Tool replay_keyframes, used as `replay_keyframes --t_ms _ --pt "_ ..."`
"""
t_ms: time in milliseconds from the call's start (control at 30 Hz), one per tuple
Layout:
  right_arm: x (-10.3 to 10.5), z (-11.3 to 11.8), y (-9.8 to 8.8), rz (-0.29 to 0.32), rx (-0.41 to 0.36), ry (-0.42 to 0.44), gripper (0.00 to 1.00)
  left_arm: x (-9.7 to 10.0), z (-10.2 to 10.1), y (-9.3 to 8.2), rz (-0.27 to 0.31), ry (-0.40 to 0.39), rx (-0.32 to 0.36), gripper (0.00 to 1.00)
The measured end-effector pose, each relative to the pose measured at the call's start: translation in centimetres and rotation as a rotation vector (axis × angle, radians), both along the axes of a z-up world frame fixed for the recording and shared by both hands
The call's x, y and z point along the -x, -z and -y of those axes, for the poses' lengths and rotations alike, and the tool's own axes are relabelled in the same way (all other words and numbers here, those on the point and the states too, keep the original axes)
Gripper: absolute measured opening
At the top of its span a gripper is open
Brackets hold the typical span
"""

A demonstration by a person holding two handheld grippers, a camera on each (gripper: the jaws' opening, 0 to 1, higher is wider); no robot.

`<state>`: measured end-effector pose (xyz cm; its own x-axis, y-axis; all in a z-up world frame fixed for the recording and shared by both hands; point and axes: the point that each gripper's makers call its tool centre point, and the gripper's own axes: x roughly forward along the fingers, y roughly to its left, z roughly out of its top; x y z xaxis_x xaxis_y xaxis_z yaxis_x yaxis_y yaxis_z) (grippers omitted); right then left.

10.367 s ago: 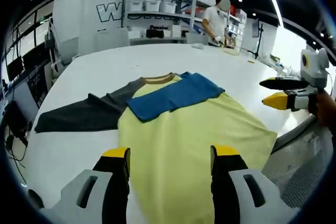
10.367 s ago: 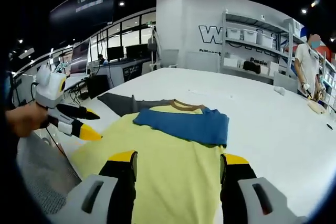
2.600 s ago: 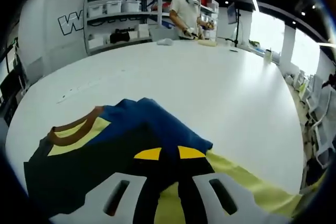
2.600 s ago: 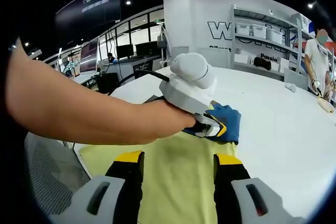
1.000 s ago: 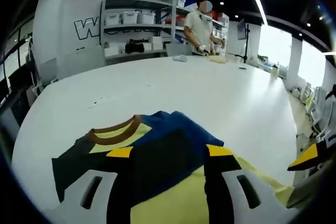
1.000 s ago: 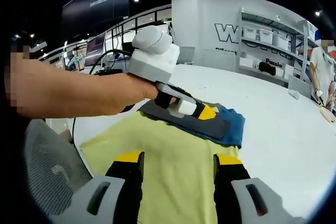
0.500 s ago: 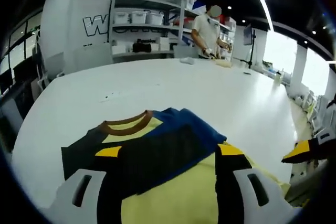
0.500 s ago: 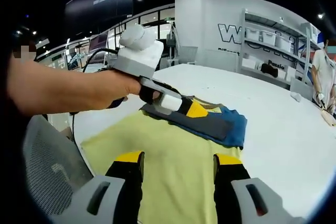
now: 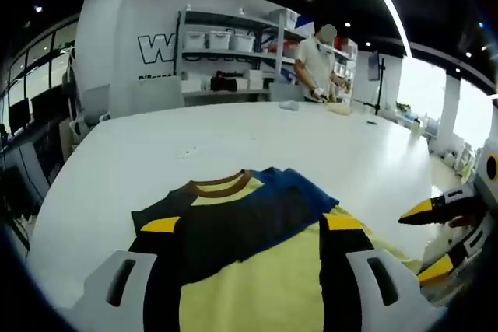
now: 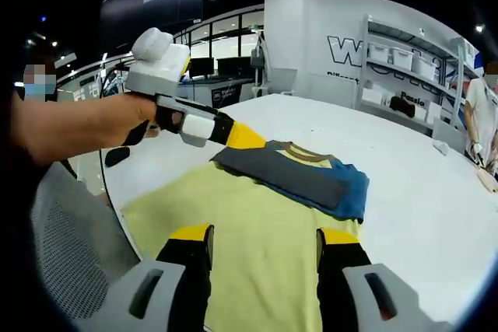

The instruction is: Fold the garment on the visible template until the final outline fits inside the template.

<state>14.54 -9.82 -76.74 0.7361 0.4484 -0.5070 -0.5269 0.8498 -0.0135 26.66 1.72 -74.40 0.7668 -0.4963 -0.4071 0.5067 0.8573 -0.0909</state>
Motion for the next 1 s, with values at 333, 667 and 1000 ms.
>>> replay_keyframes --t_ms 333,667,1000 --pt "0.1 -0.3 0.1 -0.001 0.009 -0.013 0.53 3.3 -6.3 -1.5 0.018 -0.085 0.032 0.66" --pt "0.2 -0.3 0.2 -0.005 0.017 -0.017 0.53 6.7 -8.8 -1.0 -0.013 -0.120 0.067 0.66" --pt "0.1 -0.4 0.3 -0.005 0.026 -0.019 0.53 10.2 -8.2 2.0 -0.107 -0.135 0.125 0.64"
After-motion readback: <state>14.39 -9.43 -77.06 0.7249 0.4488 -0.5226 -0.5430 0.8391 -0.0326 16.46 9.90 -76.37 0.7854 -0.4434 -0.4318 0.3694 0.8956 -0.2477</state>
